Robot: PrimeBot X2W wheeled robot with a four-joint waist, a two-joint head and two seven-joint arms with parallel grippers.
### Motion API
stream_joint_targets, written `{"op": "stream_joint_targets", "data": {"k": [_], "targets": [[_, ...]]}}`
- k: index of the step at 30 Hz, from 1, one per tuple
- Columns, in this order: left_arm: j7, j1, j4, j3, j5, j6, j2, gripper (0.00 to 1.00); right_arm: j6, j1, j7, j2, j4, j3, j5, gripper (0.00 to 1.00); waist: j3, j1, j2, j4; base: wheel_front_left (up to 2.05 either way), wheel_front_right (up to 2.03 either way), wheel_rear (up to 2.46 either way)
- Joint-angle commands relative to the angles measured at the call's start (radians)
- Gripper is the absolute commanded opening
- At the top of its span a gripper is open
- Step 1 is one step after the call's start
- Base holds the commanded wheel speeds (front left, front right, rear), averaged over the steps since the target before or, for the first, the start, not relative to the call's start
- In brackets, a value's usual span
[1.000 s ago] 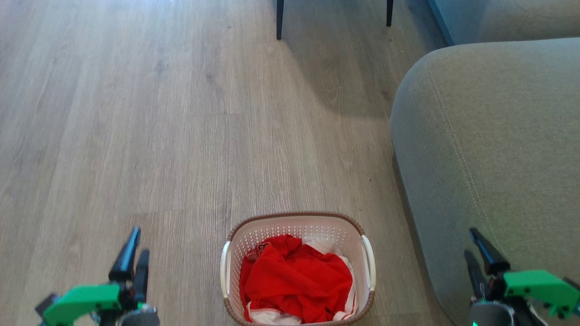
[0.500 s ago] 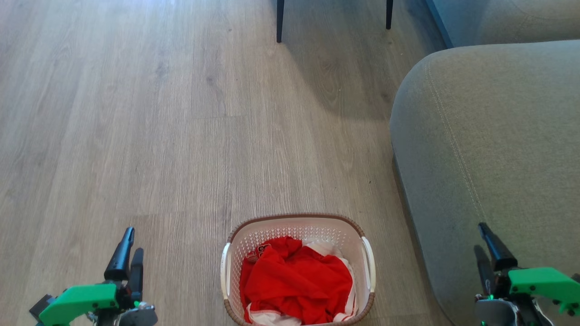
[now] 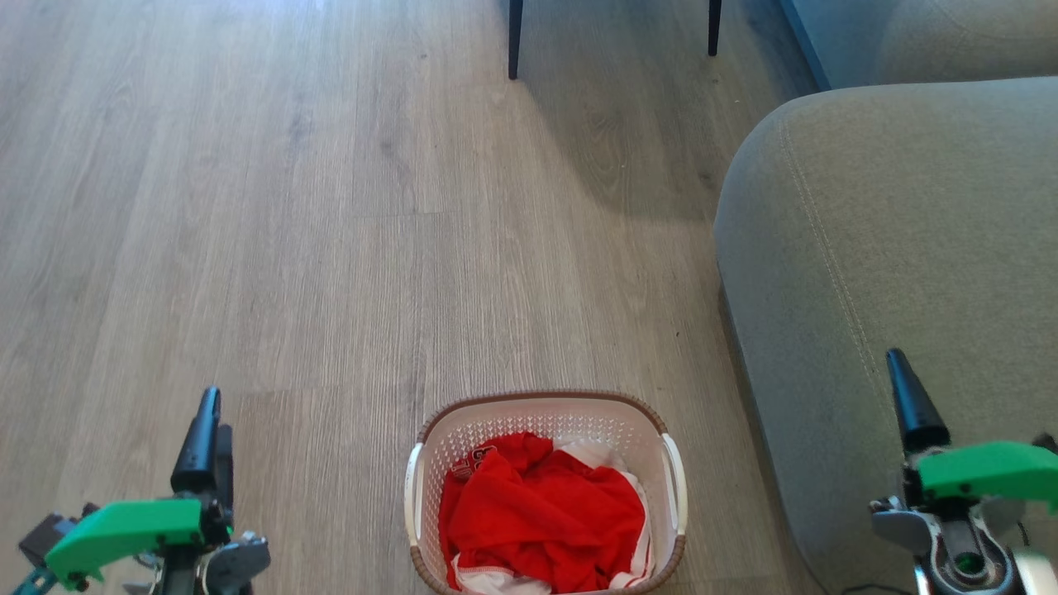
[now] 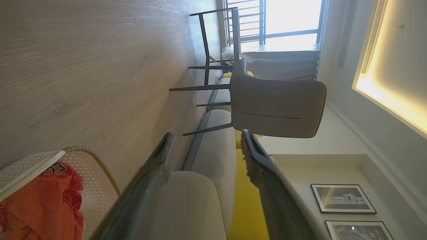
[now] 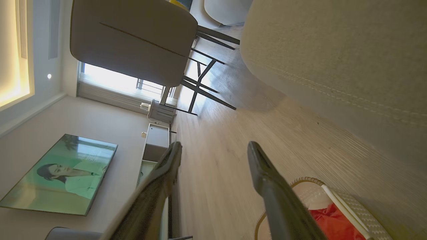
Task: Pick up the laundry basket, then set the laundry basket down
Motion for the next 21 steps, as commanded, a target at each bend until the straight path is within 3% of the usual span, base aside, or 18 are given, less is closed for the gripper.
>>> {"op": "stream_joint_targets", "data": {"k": [1,8,21], "targets": [[-0.010,-0.058,-0.046,0.017,0.020,-0.002,0.010,1.00,0.002,-0.053,-0.009,-0.008,-0.050,0.011,-0.039,1.00,0.000,0.0000,-0.0001,0.001,0.00,0.00,0.00],[-0.031,-0.068,-0.107,0.036,0.144,0.005,0.010,1.00,0.002,-0.065,-0.030,-0.020,-0.108,0.060,-0.198,1.00,0.001,0.0000,-0.0001,0.006,0.00,0.00,0.00],[-0.069,-0.076,-0.255,-0.083,0.442,0.134,0.011,1.00,0.003,-0.090,-0.068,-0.043,-0.204,0.111,-0.442,1.00,0.007,0.0000,-0.0001,0.013,0.00,0.00,0.00]]}}
